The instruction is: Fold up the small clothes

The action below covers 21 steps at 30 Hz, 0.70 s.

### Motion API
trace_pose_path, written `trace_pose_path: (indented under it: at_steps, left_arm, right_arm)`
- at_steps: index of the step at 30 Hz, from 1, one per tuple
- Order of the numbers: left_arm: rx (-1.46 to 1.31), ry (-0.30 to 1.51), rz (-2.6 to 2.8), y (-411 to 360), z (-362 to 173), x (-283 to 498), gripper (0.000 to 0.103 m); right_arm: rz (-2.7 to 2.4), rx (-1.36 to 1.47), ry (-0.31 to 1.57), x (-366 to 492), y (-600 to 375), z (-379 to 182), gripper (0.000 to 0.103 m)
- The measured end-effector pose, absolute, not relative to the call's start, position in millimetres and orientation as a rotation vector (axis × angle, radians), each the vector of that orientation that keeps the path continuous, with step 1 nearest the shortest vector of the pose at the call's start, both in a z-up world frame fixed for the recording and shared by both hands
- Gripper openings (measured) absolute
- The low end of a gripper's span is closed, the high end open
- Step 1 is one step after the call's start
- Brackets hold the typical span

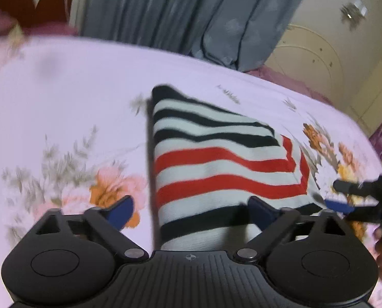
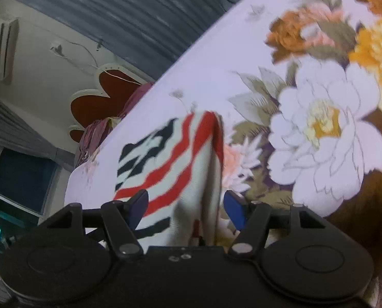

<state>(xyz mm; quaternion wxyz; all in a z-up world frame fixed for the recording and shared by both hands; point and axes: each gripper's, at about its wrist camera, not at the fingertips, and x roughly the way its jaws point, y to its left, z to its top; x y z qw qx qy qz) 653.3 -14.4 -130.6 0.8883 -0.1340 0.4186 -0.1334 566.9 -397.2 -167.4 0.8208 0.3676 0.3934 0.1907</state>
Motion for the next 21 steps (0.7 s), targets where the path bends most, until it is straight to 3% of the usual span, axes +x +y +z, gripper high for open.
trace_pose_path:
  at_steps: [7,14,16,21]
  left_arm:
    - [-0.448,0.931,-0.343,-5.1,-159.5,667.8,0.091]
    - [-0.429,0.933,-0.370,-20.5,-164.8,690.2,0.091]
    - [-0.384,0.948,-0.373,-30.8,-162.5,696.2,0.077]
    - [-0.153,0.914,-0.380,-60.4,-139.3,692.3,0.056]
  right_arm:
    - [0.466,0.784,0.926,581.6,-381.0,-190.5,0.064]
    - [0.464,0.677,0.962,599.9,-356.5,-177.4,0.064]
    - [0.450,0.626,0.979,604.3,-346.7,-170.9,0.063]
    - [0.398,0.307,0.910,591.8,-305.8,-147.3,0.037]
